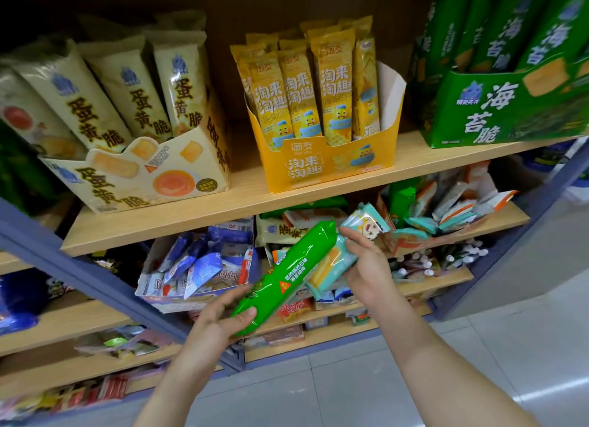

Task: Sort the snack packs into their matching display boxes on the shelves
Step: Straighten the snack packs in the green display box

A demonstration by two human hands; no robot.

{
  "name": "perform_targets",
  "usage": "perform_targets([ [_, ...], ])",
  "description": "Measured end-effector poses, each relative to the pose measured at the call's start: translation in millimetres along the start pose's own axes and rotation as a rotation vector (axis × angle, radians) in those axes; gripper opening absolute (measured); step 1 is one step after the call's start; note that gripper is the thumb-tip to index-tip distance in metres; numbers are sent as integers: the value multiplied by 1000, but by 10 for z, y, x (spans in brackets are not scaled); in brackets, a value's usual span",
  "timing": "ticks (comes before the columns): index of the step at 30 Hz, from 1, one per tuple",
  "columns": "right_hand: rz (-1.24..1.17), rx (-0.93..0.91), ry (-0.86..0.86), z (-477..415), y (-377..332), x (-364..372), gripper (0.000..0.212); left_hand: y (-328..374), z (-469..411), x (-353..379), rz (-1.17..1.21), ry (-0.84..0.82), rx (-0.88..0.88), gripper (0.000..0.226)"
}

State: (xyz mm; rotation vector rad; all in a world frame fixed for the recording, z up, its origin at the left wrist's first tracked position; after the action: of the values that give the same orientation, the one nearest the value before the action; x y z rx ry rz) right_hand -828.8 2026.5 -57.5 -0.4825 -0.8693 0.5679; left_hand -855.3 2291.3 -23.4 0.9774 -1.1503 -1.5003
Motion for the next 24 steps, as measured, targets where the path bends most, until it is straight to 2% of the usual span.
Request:
perform_targets([
  [6,-60,27,19,68,152,-292,26,-69,-71,137,105,0,-30,48],
  [11,-77,26,-20,151,110,-274,23,-67,-76,301,38,-27,43,50],
  [13,3,37,-66,283,87,-233,41,-67,-75,378,-84,-42,129,50],
  [15,117,19,-122,470,59,-187,54,-20,-46,471,-325,-23,290,55],
  [17,198,-22,-152,649,37,-124,55,43,14,569,-605,7,509,64],
  [19,235,-63,-104,781,16,-45,57,75,72,691,-853,-24,650,75],
  [22,255,-163,-4,908,-76,53,50,162,150,852,-1041,-92,677,80],
  [24,321,-239,4,1013,-210,75,42,300,152,909,-963,-195,558,73],
])
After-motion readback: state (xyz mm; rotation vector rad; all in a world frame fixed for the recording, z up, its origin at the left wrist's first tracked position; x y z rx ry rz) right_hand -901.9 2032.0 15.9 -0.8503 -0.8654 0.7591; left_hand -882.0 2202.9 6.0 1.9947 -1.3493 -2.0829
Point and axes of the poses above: each hand's wrist, its own z-axis away from the middle knuckle, its own x-axis out of the palm, y = z × x, the point moved 1 cm from there along -z, towards the middle knuckle, and after that the axes turned 10 degrees about x, right-handed, at the moved point
